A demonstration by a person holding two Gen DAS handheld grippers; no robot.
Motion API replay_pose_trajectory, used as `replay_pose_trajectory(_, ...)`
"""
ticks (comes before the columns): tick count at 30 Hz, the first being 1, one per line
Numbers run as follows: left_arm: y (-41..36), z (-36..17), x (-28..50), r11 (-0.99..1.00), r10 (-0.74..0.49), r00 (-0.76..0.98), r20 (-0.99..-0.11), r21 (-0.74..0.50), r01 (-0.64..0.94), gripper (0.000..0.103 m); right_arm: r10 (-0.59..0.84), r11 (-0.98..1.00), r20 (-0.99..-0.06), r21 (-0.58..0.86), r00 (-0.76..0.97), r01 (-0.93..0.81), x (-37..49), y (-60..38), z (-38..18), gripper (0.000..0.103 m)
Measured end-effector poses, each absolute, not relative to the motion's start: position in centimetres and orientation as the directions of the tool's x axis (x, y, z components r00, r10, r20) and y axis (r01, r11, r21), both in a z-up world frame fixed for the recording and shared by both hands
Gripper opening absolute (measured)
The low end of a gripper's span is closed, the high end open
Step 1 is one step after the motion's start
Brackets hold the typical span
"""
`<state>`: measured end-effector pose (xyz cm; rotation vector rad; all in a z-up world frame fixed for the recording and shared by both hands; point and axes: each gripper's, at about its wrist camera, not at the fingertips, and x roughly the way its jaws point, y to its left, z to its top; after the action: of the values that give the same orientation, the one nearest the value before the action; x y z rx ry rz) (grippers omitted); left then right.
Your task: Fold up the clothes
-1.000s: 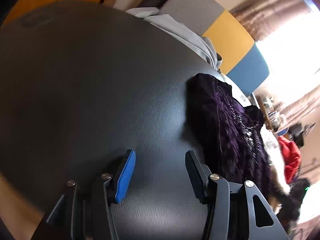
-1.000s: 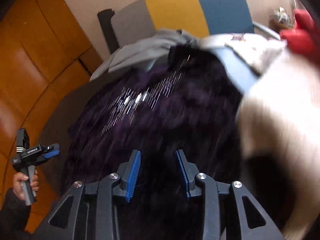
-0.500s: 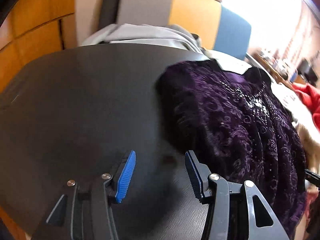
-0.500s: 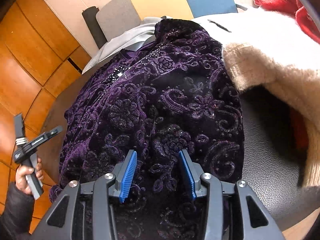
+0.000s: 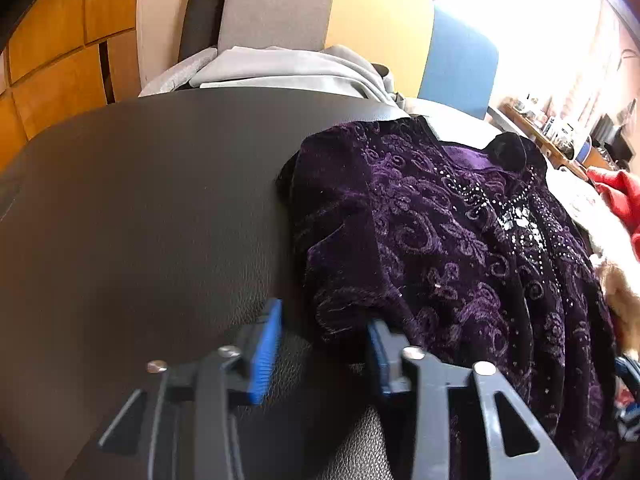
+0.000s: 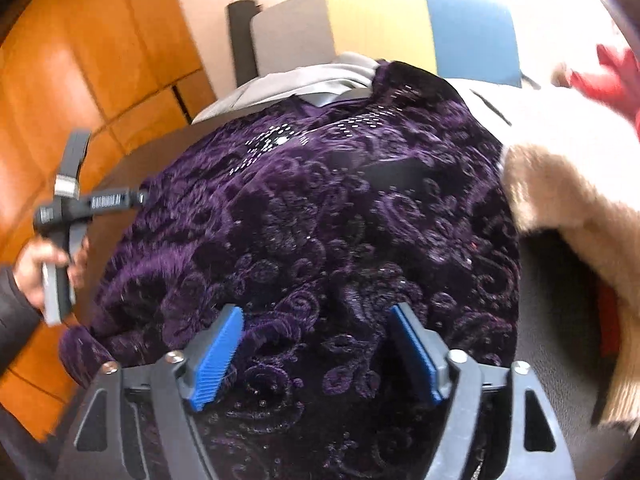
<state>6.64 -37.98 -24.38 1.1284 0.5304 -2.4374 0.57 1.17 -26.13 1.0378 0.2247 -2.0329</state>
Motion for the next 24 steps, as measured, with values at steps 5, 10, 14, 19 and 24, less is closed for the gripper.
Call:
replay_pose_trajectory(5, -38.2, -23.5, 6.8, -0.839, -0.243, -0.601, -0.761, -0.147, 0.524, 0.006, -0.559, -0.643, -0.753, 0.129, -0.348, 0.755, 1.6, -0.2, -26.5, 0.095)
replay_pose_trajectory(10, -38.0, -19.0, 7.4, -0.857, -0.382, -0.609, -0.695, 0.020, 0.515, 0.005, -0.523, -0.646, -0.780, 0.099, -0.345, 0.757, 1.6, -1.3, -26.7, 0.103)
replay_pose_trajectory(14, -37.4, -15.4, 6.3, -0.817, -0.563, -0.545, -0.622, 0.321, 0.478, 0.006, -0.498, -0.654, -0.795, 0.082, -0.346, 0.752, 1.0, -2.1, -26.8, 0.103)
replay_pose_trajectory(19, -40.2, -13.5, 5.3, -0.711, -0.700, -0.405, -0.588, 0.526, 0.467, 0.009, -0.471, -0.649, -0.817, 0.064, -0.334, 0.758, 0.3, -2.7, -26.8, 0.103)
replay_pose_trajectory(24, -46.7, -16.1, 8.5, -0.734, -0.522, -0.281, -0.805, 0.256, 0.629, 0.010, -0.442, -0.663, -0.827, 0.040, -0.348, 0.748, 0.0, -3.1, -26.8, 0.103)
